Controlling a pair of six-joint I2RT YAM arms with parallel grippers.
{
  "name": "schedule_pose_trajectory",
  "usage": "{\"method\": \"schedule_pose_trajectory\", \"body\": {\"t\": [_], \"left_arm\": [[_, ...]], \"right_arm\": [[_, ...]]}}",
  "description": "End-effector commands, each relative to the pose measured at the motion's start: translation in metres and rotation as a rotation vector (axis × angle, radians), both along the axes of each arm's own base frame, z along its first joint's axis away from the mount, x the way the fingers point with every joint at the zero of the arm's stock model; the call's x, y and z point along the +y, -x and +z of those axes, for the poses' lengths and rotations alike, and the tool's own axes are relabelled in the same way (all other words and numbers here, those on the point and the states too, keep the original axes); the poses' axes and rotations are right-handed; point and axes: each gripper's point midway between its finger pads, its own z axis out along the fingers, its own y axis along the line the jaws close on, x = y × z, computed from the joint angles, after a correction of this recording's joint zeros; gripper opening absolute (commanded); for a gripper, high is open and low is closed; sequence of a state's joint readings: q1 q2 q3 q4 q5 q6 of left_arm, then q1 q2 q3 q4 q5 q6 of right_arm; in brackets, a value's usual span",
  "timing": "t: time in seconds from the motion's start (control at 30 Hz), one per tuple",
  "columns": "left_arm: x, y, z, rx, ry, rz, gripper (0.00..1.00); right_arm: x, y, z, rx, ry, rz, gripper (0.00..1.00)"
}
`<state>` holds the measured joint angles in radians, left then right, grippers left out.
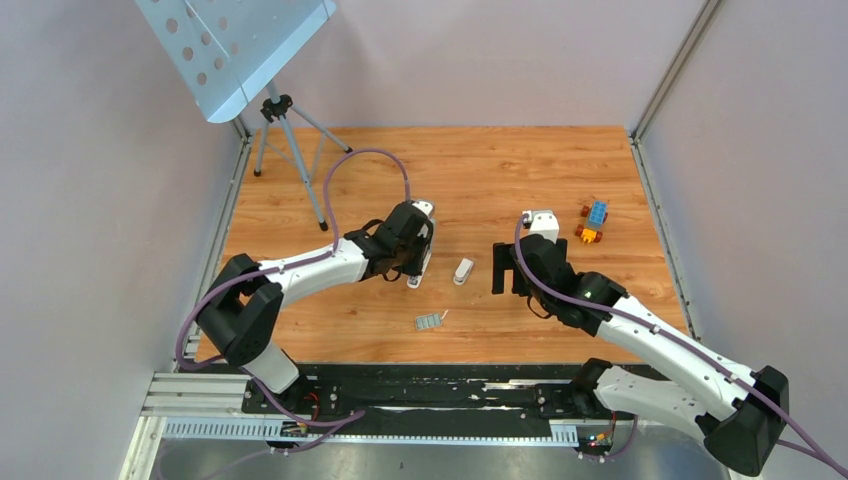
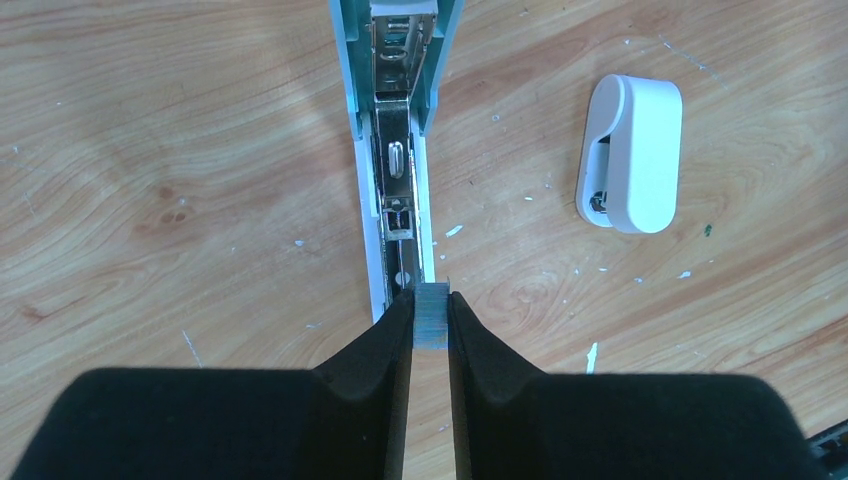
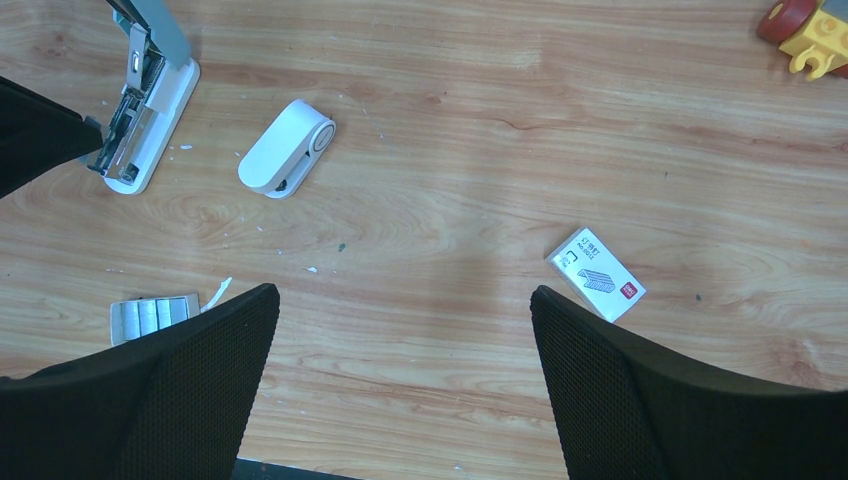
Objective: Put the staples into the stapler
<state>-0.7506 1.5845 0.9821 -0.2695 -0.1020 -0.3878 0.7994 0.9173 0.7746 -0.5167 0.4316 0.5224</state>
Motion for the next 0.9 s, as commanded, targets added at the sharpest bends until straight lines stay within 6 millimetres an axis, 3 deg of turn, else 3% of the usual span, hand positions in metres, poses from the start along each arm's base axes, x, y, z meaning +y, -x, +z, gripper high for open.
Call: {"method": "schedule_pose_trajectory", "body": {"t": [0.0, 0.87], "left_arm": [[-0.002, -0.005, -0.005, -0.02, -0.024, -0.011, 0.18], [0.006, -0.005, -0.023, -0.01, -0.083, -0.009, 0.18]], "right_arm": [[-0.008, 0.0, -0.005, 0.001, 0.03, -0.017, 1.0], [-0.01, 0.001, -0.004, -0.005, 0.028, -0.017, 1.0]]}}
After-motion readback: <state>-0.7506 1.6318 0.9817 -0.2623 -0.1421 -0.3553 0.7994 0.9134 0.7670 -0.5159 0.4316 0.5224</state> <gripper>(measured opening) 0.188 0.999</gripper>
